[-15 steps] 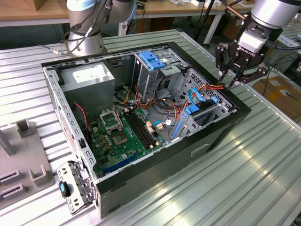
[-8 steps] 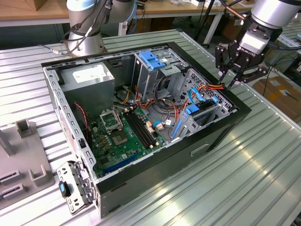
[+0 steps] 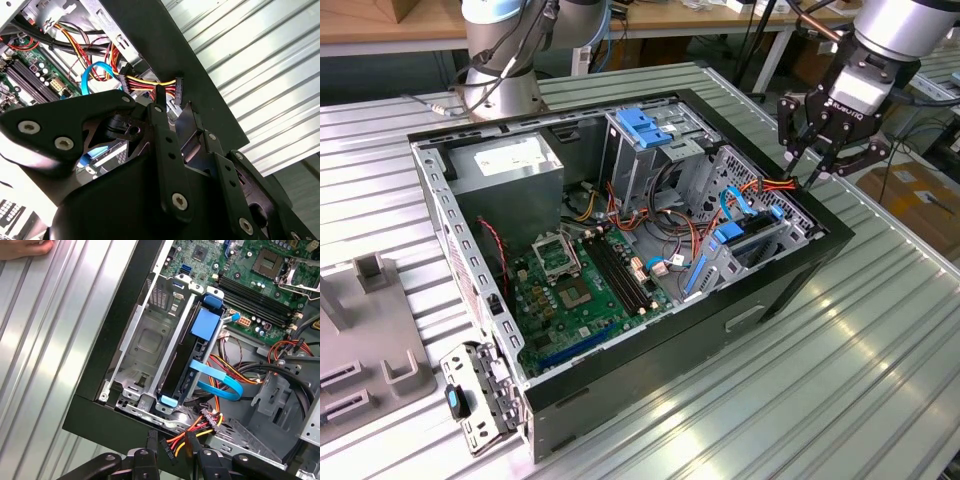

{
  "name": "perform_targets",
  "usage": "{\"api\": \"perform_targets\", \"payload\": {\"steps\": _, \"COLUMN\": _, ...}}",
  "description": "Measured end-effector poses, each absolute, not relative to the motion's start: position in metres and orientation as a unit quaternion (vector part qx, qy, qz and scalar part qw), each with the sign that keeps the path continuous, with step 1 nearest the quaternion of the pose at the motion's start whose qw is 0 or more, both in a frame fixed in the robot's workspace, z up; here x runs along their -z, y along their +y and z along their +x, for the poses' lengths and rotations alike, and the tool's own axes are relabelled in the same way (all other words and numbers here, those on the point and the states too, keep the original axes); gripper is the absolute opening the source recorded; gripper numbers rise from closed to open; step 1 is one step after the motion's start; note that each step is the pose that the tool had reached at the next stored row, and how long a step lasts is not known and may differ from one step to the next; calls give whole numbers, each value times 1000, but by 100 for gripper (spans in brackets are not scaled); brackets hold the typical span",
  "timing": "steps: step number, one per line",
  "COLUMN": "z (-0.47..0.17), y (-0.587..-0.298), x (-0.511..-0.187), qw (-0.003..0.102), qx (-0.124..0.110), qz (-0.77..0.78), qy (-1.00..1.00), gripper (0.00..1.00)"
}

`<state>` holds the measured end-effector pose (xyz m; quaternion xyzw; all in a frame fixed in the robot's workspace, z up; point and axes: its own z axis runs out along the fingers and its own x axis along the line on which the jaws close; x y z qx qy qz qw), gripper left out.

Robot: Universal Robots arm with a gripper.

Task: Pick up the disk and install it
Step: 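Insert the second disk wire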

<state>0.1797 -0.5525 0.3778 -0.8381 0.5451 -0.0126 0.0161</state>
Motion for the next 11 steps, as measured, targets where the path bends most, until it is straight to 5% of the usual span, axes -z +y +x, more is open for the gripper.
{"api": "perform_targets", "payload": {"steps": 11, "z": 180, "y": -552, "x": -378, "qw": 16, "qx": 12, "qz": -844, "qy": 535, "gripper": 36}}
